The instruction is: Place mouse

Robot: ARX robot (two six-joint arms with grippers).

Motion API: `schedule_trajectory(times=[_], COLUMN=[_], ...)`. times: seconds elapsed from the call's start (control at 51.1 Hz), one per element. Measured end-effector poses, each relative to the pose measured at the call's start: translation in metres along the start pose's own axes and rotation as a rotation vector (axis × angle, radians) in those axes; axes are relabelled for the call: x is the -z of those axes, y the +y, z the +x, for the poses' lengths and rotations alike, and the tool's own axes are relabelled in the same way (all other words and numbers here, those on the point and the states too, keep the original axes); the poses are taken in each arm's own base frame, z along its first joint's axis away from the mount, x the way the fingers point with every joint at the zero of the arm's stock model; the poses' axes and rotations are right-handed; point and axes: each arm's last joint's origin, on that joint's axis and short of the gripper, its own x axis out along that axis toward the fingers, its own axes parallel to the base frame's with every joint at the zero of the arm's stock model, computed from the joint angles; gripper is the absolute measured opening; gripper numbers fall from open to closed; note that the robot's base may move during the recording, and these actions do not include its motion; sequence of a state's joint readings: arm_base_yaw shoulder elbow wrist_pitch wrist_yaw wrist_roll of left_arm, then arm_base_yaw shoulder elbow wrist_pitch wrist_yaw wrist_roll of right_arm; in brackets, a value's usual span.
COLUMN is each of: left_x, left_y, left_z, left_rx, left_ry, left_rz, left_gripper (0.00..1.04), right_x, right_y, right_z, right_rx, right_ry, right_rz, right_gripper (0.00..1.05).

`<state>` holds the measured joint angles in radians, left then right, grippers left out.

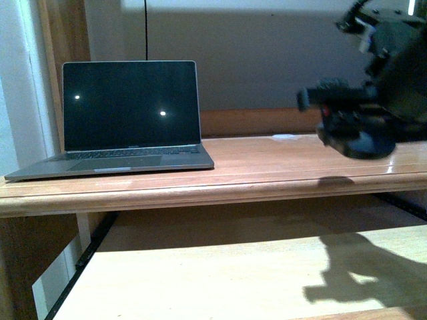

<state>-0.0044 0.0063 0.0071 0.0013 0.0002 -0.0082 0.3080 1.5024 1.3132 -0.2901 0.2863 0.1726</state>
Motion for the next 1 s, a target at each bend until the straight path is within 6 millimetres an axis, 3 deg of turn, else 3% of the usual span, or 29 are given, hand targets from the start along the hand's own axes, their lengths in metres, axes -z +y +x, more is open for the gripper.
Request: schedule_trajectory(times=[0.078,0.176,0.372,0.529,0.646,0.803,0.901,0.999], left_x=[0.000,0.000,0.000,0.000,0.000,0.000,0.000,0.000], left_y=[0.000,0.000,0.000,0.000,0.000,0.000,0.000,0.000], left_z=[0.000,0.000,0.000,0.000,0.000,0.000,0.000,0.000], left_rx=[0.000,0.000,0.000,0.000,0.000,0.000,0.000,0.000], left_ry=[0.000,0.000,0.000,0.000,0.000,0.000,0.000,0.000], left_rz=[-0.001,0.000,0.000,0.000,0.000,0.001,0.001,0.001], left_gripper=[0.04,0.19,0.53,0.76,0.99,0.97,0.97,0.97], right_x=[-0.024,-0.036,-0.039,-0.040,-0.037,-0.035,-0.042,-0.050], right_y=[0.020,0.039,0.071,0.082,0.087,0.088,0.079,0.057], right_z=[0.015,0.042,0.095,0.121,0.142,0.152,0.144,0.121], right_rx=[-0.005,0.017,0.097,0.147,0.186,0.168,0.100,0.016], right_ry=[-0.033,-0.030,-0.025,-0.031,-0.033,-0.080,-0.134,-0.194], right_rz=[-0.006,-0.018,-0.052,-0.064,-0.089,-0.073,-0.012,0.038], right_gripper=[0.55,0.55,0.55,0.55,0.55,0.81,0.98,0.97])
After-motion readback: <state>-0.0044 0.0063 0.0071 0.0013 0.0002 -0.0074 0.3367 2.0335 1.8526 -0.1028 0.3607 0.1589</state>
